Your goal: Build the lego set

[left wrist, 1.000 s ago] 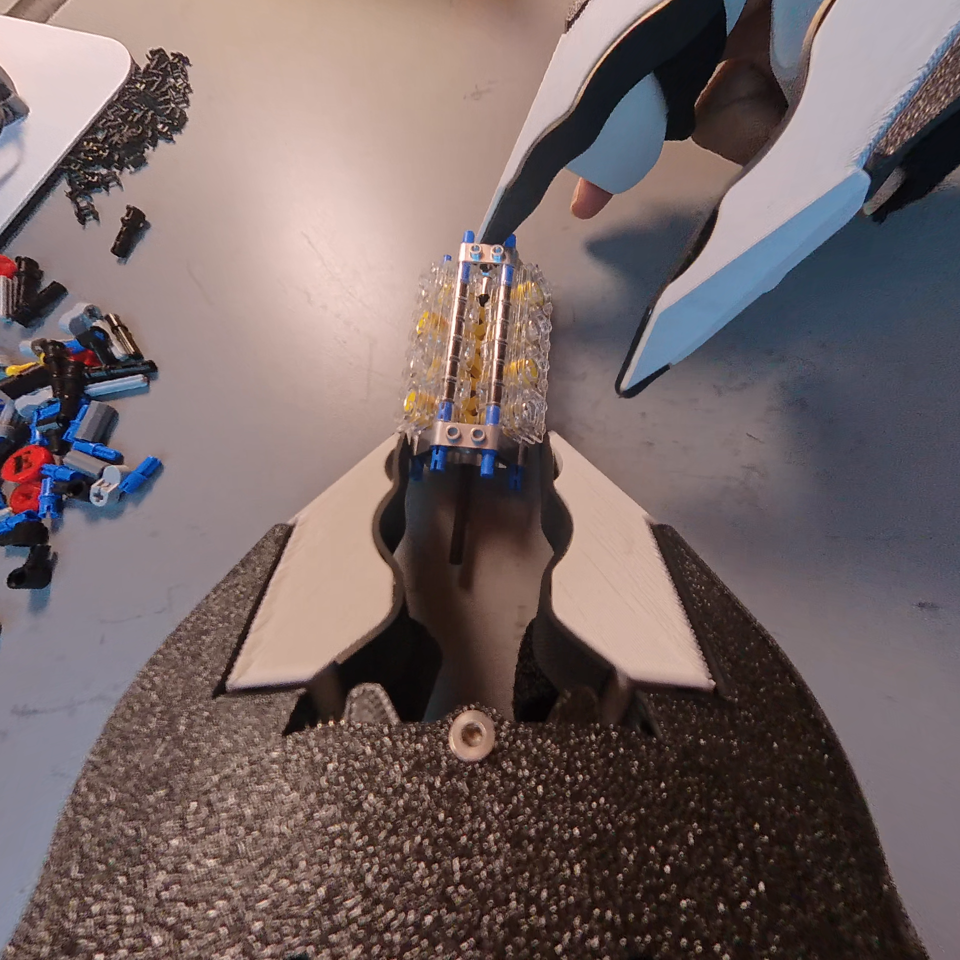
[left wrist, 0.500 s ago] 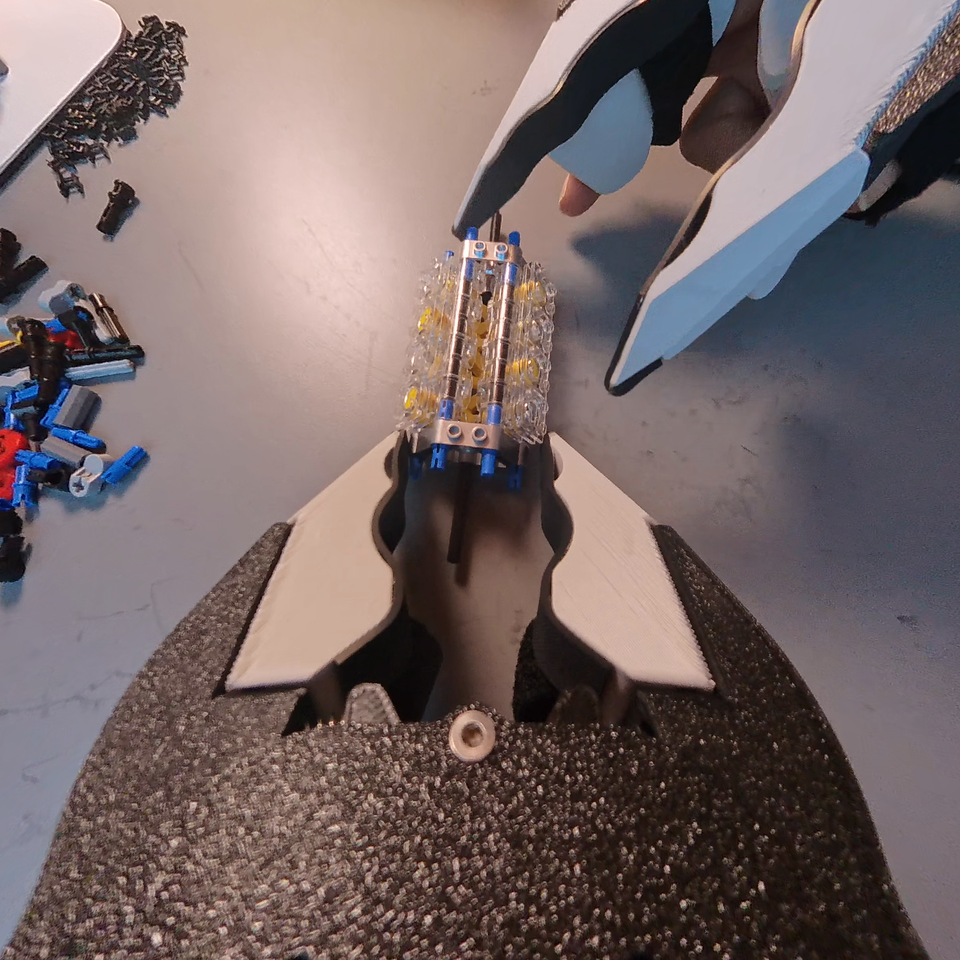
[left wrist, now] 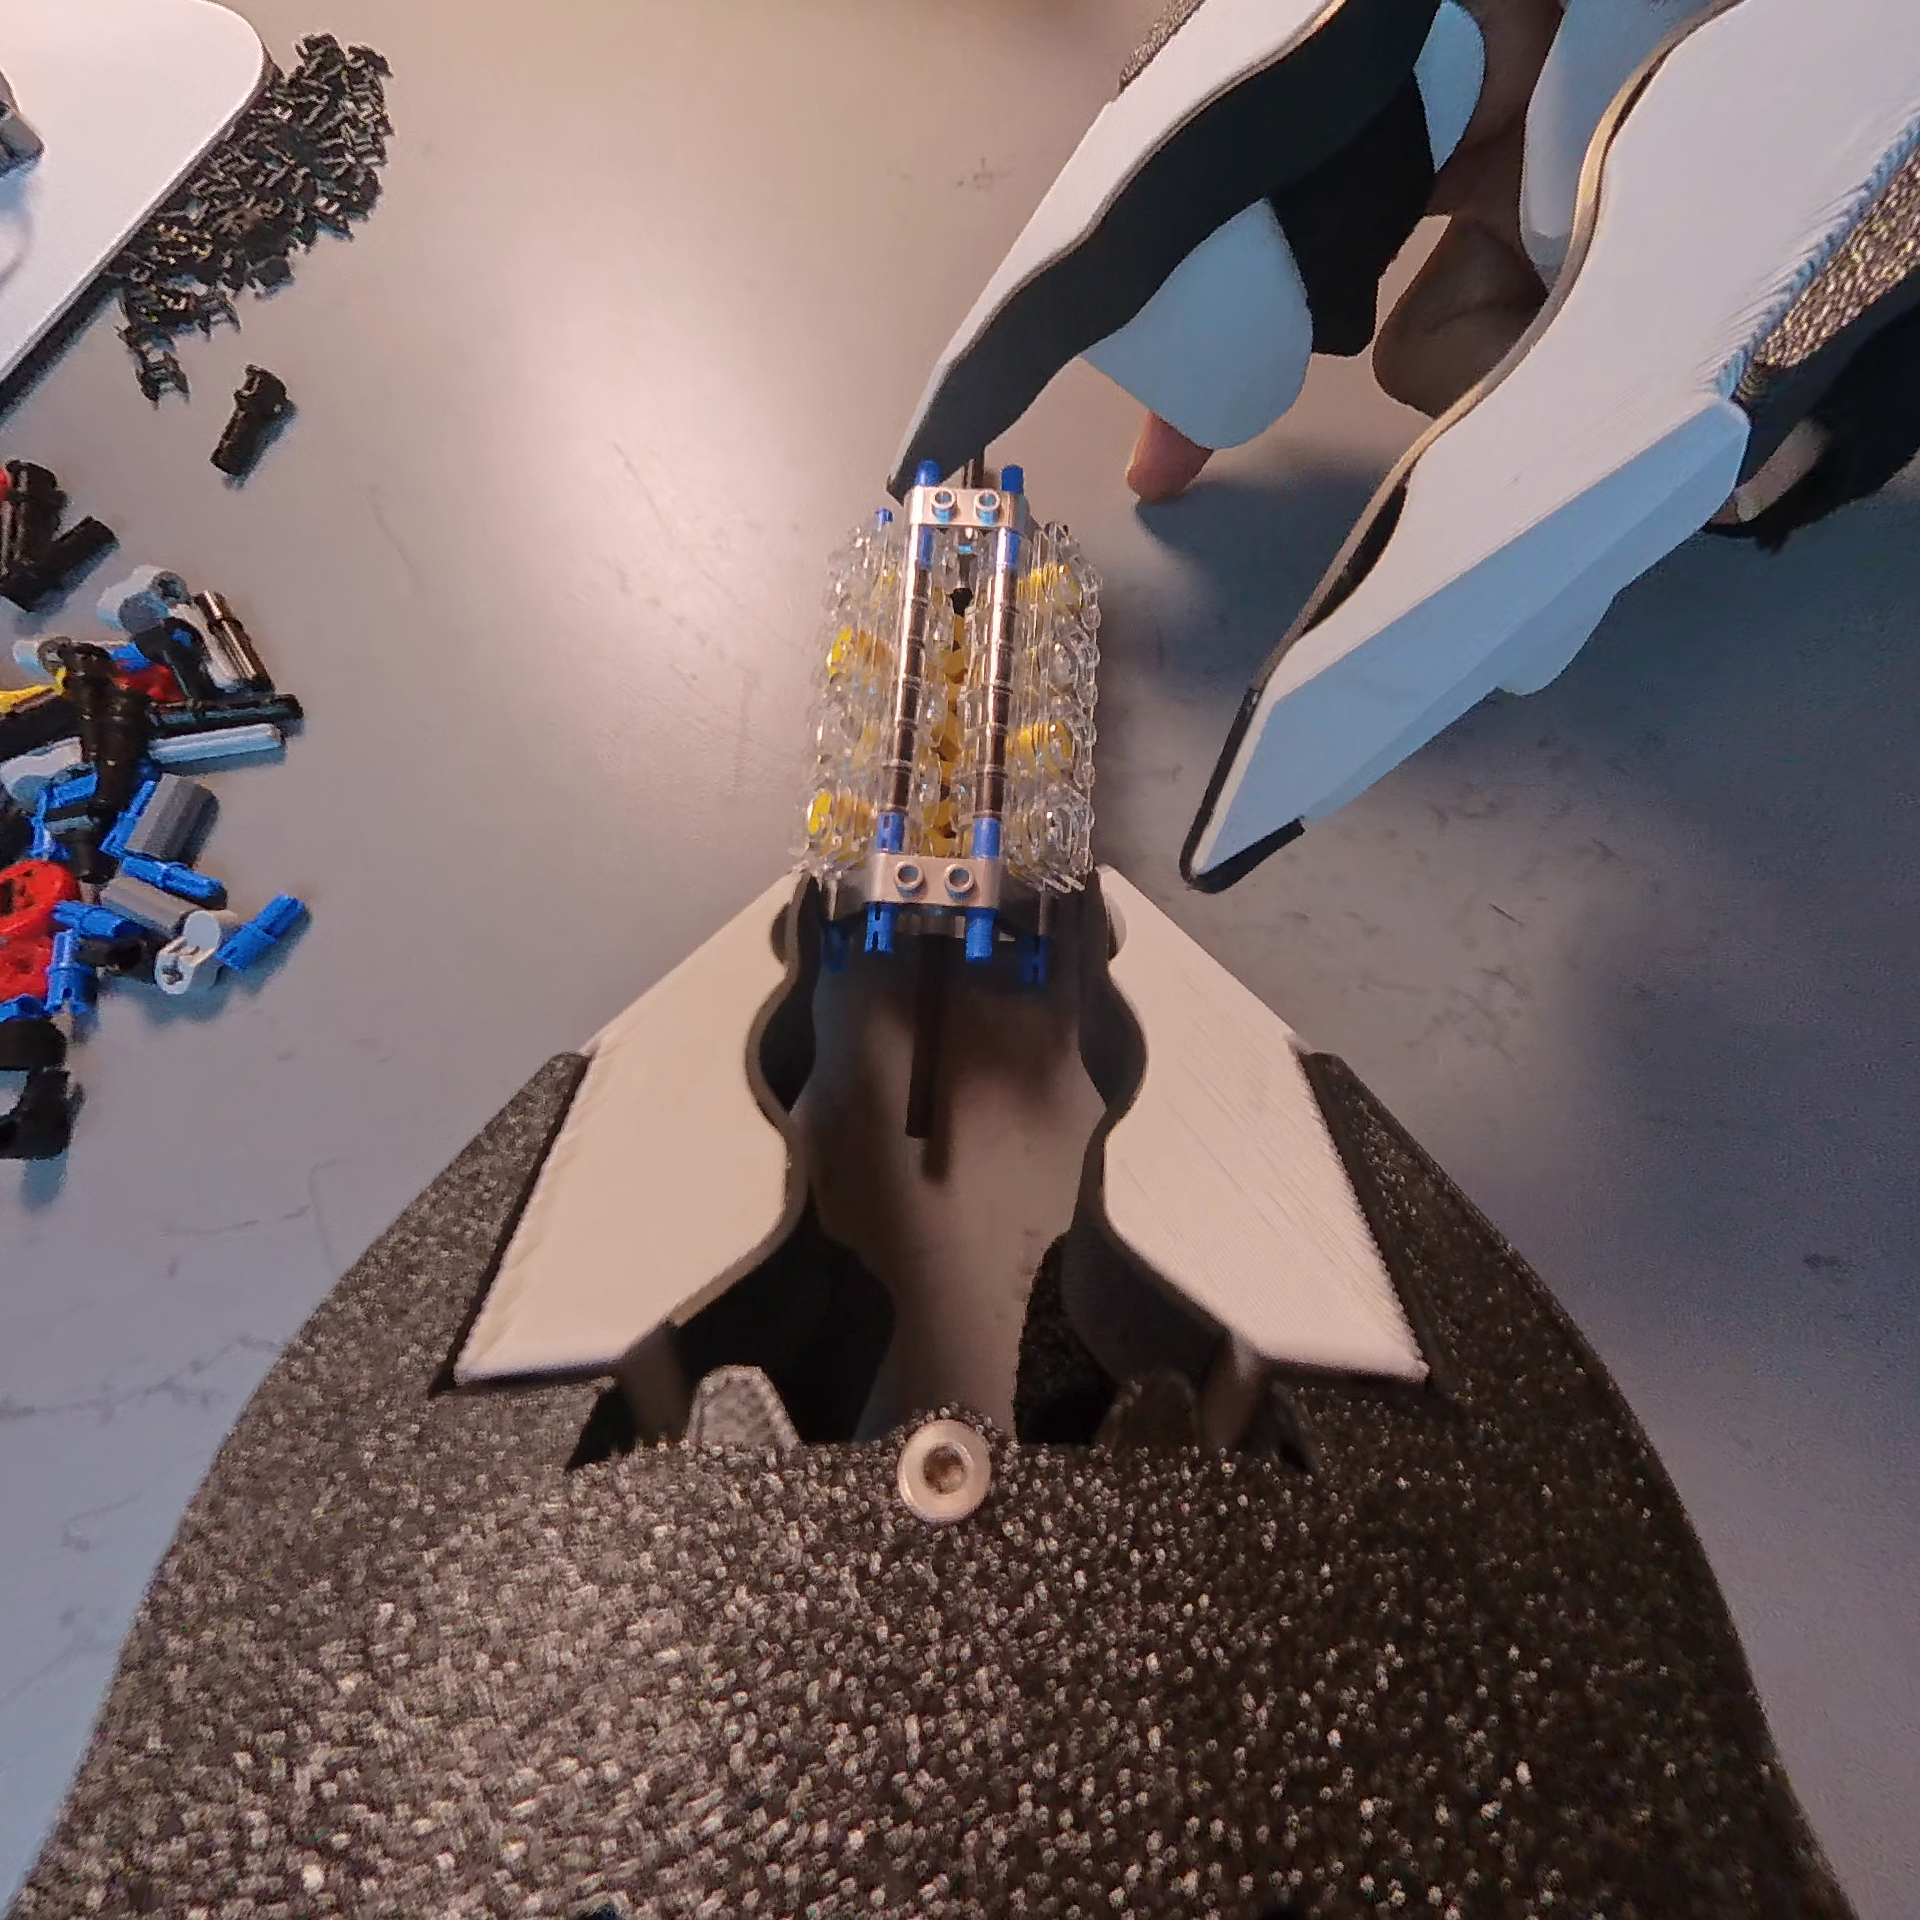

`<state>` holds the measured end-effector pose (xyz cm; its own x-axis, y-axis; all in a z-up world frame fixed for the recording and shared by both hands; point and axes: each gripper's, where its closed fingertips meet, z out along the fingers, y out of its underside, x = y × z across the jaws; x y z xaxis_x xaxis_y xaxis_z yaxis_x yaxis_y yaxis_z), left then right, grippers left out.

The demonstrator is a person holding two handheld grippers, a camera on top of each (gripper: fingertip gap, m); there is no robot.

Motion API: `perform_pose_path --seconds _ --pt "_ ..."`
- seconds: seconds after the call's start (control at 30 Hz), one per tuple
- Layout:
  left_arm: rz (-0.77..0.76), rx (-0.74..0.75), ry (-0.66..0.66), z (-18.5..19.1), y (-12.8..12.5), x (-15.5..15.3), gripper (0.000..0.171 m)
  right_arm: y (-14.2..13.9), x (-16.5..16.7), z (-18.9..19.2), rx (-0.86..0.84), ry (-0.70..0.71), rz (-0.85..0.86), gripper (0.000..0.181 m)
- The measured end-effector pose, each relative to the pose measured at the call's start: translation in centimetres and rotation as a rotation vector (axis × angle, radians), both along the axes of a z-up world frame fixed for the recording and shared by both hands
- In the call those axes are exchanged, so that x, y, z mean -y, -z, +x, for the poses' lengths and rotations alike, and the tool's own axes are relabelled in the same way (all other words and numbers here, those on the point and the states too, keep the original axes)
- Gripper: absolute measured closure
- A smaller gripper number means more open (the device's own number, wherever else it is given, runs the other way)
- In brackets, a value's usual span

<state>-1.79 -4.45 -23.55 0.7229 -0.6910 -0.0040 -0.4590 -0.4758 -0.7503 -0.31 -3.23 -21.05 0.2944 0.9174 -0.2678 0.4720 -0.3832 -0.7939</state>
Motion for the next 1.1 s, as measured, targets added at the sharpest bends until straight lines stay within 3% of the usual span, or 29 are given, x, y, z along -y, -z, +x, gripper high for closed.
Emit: perform_pose_path --seconds 0.17,0.27,0.43,0.57,0.67,0.7,0.8,0.93,1.1 --pt "0.003 0.004 -0.001 -0.1 0.0 0.0 0.124 -0.1 0.3 -0.1 -0.006 -0.03 -0.005 0.074" --pt "-0.013 0.027 0.002 -0.1 0.0 0.0 0.123 0.1 -0.3 0.5 0.013 -0.061 0.001 0.088" --pt "-0.006 0.019 0.005 -0.1 0.0 0.1 0.123 -0.3 -1.8 1.1 -0.021 -0.051 -0.033 0.074" --pt "-0.006 0.02 0.004 -0.1 0.0 0.1 0.122 -2.2 -3.4 1.5 -0.068 -0.106 0.182 0.066" --pt "0.0 0.016 0.004 -0.1 0.0 0.1 0.122 -4.5 -4.5 2.0 -0.129 -0.114 0.407 0.096" --pt "0.008 0.011 0.004 -0.1 0.0 0.1 0.122 -4.3 -4.6 2.1 -0.114 -0.124 0.397 0.112" --pt "0.05 -0.02 0.01 -0.2 -0.2 0.1 0.123 -2.6 -3.9 1.9 -0.076 -0.14 0.204 0.13" --pt "0.073 -0.037 0.013 -0.2 -0.2 0.1 0.123 -0.2 -2.1 1.3 -0.007 -0.147 -0.054 0.083" --pt "0.06 -0.03 0.007 -0.2 -0.1 0.1 0.123 0.4 -0.4 0.6 0.018 -0.172 -0.102 0.083"
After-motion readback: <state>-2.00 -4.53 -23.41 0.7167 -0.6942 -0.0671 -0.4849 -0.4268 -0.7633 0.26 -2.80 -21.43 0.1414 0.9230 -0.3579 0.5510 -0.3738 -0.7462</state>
